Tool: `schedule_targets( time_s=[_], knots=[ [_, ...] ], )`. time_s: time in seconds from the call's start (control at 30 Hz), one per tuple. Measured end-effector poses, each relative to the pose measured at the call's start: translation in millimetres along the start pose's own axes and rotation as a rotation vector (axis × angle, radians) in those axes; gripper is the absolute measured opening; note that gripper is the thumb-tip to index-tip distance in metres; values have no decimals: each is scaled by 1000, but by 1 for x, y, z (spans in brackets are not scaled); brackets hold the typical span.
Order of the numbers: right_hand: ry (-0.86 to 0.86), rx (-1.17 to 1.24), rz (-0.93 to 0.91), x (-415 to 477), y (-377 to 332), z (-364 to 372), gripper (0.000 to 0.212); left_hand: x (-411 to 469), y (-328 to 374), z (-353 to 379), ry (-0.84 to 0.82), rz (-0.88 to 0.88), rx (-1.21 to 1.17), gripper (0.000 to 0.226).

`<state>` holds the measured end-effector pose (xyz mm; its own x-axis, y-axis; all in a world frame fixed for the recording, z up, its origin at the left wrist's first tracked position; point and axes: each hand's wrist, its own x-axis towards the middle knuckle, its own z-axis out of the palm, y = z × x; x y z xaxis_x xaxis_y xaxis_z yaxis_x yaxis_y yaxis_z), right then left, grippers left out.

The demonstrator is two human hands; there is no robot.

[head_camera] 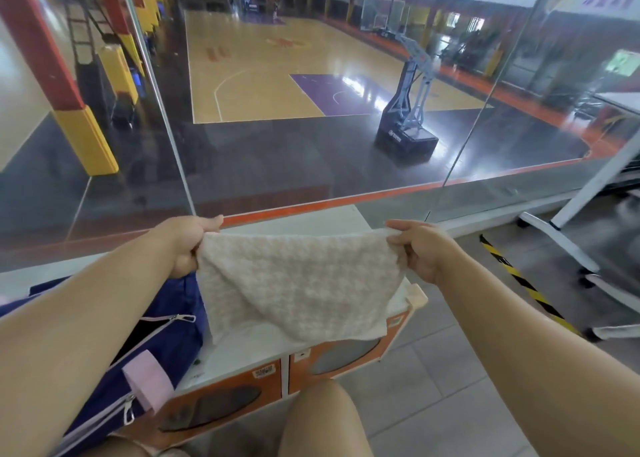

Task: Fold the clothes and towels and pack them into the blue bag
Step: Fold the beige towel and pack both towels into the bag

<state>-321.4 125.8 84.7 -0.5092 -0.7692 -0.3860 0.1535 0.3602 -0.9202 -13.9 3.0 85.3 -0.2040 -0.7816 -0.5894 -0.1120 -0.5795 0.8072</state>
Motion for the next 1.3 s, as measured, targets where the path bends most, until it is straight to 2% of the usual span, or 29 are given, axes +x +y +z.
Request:
schedule_targets(
  time_s=[0.1, 0.27, 0.4, 0.5, 0.57, 0.7, 0.77, 0.9, 1.0, 1.07, 1.17, 1.3],
  knots=[
    [43, 33, -9, -1, 3, 1, 11, 0, 0, -1, -1, -35, 132, 21],
    [26, 53, -13, 1, 3, -1, 23, -4, -1, -5, -23, -33, 213, 26],
    [43, 21, -46, -2, -1, -5, 34, -6, -2, -6, 55, 91, 90, 24],
    [54, 45, -92, -6, -3, -11, 32, -8, -1, -8, 75, 173, -64, 28],
    [59, 52, -143, -11, -4, -14, 27, -10, 0, -10, 45, 171, -133, 21],
    [38, -36, -227, -19, -6, -16, 39, -14, 1, -13, -73, 59, 35, 28],
    [30, -77, -233, -20, -7, -17, 45, -15, 0, -13, -79, 57, 87, 31],
    [71, -84, -233, -20, -11, -23, 38, -20, -1, -14, 21, 245, 53, 15],
    [71, -85, -241, -23, -13, -26, 24, -27, 1, -15, 42, 337, -13, 19],
    [77, -105, -263, -26, -15, -27, 19, -31, 2, -17, 48, 363, -72, 14],
    [98, -192, -317, -28, -14, -26, 21, -37, 3, -20, 34, 375, -64, 17],
    [148, -351, -356, -31, -13, -23, 33, -41, 1, -22, 124, 405, 51, 10]
  ],
)
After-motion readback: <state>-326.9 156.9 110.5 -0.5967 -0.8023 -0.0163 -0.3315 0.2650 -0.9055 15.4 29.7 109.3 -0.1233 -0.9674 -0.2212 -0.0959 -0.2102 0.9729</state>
